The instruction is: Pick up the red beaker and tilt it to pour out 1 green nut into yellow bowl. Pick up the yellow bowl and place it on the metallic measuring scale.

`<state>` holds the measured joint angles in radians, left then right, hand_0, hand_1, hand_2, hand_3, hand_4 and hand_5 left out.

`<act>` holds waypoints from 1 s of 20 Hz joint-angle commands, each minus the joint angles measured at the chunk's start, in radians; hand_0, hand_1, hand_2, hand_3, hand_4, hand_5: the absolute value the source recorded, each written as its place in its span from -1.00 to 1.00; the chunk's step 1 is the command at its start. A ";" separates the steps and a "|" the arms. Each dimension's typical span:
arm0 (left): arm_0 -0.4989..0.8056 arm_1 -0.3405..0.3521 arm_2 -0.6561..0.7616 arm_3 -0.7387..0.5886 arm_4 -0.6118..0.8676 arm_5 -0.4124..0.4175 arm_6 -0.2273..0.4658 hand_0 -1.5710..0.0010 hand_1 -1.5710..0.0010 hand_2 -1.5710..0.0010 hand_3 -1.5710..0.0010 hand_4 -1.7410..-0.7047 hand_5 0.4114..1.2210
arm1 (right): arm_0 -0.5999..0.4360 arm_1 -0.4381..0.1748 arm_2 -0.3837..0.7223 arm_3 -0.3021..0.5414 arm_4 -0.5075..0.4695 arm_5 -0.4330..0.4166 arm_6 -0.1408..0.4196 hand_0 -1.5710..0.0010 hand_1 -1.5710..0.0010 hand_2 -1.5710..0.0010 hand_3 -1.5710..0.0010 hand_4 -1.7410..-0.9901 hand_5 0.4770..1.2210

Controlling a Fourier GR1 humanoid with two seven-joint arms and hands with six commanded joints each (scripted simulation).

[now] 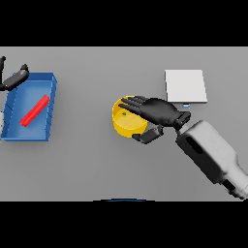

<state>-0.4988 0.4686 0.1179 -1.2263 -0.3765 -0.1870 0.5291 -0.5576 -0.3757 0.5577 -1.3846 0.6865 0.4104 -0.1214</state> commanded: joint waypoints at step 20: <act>-0.004 -0.010 0.000 -0.026 0.007 -0.001 0.023 1.00 1.00 1.00 1.00 0.83 -0.21 | -0.084 0.053 0.101 0.238 0.070 -0.001 -0.107 1.00 1.00 0.96 0.92 0.19 -0.30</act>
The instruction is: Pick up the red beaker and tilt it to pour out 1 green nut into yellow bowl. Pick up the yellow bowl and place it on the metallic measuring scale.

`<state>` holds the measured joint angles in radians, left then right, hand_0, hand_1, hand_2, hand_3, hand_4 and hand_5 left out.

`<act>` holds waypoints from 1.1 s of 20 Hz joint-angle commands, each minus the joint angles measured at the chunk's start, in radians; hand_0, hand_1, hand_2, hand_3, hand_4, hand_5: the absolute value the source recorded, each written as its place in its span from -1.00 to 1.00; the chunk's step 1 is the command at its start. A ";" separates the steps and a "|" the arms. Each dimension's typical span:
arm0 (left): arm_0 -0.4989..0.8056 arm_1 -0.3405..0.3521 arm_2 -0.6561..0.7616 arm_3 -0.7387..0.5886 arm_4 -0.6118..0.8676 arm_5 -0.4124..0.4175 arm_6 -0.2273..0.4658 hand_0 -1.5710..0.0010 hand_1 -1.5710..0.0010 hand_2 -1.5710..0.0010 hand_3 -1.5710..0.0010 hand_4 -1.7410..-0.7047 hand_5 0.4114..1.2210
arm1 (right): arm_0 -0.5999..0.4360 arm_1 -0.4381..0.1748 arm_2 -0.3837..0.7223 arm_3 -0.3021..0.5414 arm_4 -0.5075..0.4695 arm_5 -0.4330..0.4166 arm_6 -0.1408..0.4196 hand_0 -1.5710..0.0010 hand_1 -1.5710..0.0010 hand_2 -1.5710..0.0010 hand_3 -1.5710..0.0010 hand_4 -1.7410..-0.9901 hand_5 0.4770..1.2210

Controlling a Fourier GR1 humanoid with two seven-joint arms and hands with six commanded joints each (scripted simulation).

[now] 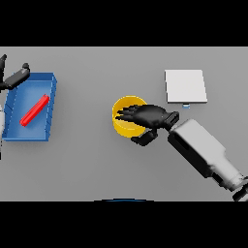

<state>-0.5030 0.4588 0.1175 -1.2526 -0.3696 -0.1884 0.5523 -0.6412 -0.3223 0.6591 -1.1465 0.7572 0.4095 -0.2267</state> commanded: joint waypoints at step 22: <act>0.005 0.013 0.003 0.002 0.002 -0.009 -0.015 1.00 1.00 1.00 1.00 0.85 -0.22 | -0.022 -0.075 -0.040 -0.133 -0.077 0.120 0.061 -0.96 -0.95 -0.95 -0.73 -0.94 0.98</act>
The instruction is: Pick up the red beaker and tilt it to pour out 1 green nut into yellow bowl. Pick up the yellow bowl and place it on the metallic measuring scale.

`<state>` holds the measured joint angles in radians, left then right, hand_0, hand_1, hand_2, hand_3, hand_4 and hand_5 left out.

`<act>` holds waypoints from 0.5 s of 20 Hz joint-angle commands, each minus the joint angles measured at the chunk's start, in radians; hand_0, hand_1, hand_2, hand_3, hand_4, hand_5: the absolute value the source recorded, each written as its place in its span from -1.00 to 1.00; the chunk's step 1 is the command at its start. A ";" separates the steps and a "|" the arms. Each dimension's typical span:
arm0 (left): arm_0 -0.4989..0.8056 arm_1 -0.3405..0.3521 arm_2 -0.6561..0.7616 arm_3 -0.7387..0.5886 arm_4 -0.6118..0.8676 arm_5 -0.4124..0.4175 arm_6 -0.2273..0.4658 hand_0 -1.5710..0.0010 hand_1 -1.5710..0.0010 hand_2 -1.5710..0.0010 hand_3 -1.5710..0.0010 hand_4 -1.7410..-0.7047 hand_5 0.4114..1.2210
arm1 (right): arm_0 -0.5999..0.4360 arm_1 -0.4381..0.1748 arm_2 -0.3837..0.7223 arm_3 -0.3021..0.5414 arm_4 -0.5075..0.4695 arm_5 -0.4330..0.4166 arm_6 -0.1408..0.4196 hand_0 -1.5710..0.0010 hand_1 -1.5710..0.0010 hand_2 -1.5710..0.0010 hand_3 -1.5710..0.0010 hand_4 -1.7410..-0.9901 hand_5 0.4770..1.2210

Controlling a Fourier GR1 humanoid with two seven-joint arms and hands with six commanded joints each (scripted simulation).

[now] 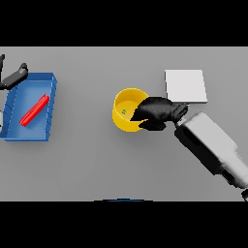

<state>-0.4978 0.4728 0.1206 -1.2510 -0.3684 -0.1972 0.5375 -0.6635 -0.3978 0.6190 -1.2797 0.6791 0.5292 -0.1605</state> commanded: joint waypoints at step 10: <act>-0.003 -0.002 0.001 0.001 -0.003 0.012 -0.018 1.00 1.00 1.00 1.00 0.83 -0.17 | -0.058 -0.084 -0.057 -0.030 -0.046 0.025 0.077 -0.87 -0.95 -0.99 -0.63 -0.95 1.00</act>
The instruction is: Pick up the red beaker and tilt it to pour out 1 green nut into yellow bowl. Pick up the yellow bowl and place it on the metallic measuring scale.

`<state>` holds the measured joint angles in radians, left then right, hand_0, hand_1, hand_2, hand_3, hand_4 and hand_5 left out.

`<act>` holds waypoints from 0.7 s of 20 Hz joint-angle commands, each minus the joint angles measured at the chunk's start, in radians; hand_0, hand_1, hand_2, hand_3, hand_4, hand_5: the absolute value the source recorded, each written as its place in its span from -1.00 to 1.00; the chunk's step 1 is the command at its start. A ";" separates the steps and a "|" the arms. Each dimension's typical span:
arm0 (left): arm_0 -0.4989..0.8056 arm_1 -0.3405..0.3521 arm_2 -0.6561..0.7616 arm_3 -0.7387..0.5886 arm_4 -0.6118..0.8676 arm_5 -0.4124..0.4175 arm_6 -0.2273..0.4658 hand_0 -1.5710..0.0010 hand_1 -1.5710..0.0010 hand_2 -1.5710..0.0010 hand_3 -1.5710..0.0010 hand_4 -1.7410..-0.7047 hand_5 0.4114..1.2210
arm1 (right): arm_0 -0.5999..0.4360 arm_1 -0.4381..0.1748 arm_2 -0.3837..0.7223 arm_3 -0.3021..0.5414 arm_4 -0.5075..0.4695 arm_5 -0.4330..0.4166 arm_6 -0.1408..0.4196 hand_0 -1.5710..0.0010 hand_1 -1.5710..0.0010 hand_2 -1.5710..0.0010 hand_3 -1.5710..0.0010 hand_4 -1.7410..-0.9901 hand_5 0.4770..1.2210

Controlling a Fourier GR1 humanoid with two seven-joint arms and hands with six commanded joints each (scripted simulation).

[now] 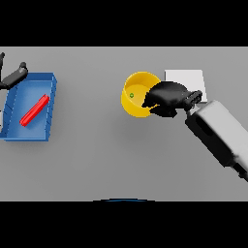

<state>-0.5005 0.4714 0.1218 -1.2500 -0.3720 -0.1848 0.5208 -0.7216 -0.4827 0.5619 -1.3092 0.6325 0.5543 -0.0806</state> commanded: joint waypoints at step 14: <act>-0.004 0.004 0.019 -0.012 0.024 -0.013 0.032 1.00 1.00 1.00 1.00 0.79 -0.15 | -0.112 -0.082 -0.041 0.313 0.036 -0.137 -0.056 -0.99 -0.95 -1.00 -0.75 -0.96 1.00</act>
<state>-0.5043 0.4750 0.1413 -1.2621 -0.3480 -0.1976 0.5534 -0.8327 -0.5648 0.5212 -0.9961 0.6691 0.4170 -0.1287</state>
